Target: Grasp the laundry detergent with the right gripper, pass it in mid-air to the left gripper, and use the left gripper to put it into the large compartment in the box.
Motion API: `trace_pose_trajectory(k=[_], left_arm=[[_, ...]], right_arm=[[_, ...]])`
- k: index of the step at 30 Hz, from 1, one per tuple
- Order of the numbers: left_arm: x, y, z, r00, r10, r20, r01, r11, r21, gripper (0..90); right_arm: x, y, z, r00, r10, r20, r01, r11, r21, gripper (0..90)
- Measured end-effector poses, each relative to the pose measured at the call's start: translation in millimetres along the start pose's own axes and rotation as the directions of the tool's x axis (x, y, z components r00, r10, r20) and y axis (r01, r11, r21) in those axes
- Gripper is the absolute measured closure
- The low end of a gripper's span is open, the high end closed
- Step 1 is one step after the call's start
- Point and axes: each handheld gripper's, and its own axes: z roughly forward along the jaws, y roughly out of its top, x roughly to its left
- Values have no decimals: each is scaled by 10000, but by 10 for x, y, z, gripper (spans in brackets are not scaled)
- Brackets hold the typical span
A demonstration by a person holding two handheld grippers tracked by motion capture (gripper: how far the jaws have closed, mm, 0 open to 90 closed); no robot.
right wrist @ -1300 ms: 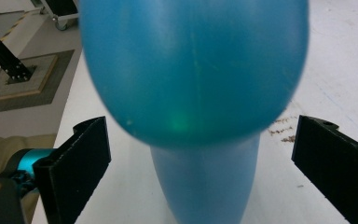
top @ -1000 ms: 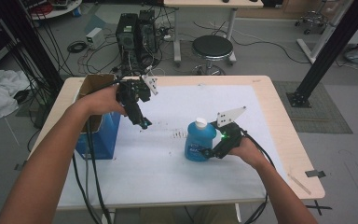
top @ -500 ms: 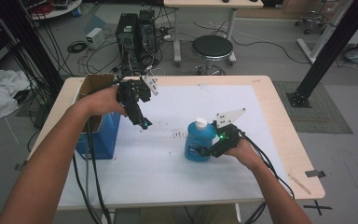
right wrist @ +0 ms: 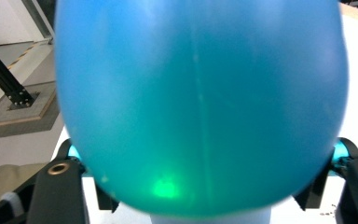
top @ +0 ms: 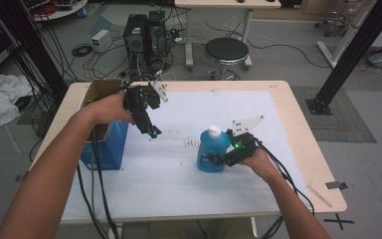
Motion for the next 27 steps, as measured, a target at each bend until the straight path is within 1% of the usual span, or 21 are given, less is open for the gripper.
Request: trace_pose_trajectory(k=[2, 7, 14, 18, 23, 25, 27], left_arm=[[1, -1, 0, 10000, 15, -9, -15, 10000, 19, 56], [-1, -2, 5, 10000, 30, -2, -30, 10000, 14, 56], [-9, 16, 15, 10000, 82, 16, -82, 10000, 15, 56], [-9, 21, 15, 9999, 124, 6, -124, 9999, 18, 56], [-29, 24, -5, 9999, 121, -87, -121, 9999, 2, 56], [-42, 27, -18, 9999, 62, -125, -62, 10000, 9, 56], [-58, 36, -33, 9999, -63, -112, 63, 9999, -81, 56]], right_arm=[[1, 0, -6, 10000, -22, -36, 22, 10000, -13, 313], [5, -2, -7, 9999, -142, 49, 142, 9999, 49, 338], [2, -3, -14, 9996, -275, 86, 275, 9996, -53, 373], [7, -3, -15, 9992, -409, 6, 409, 9991, -86, 424], [24, -5, -19, 9988, -483, 60, 484, 9987, -128, 432], [35, -7, -18, 9985, -537, 141, 539, 9984, -168, 436], [50, -5, -17, 9981, -565, 230, 570, 9982, -183, 439]])
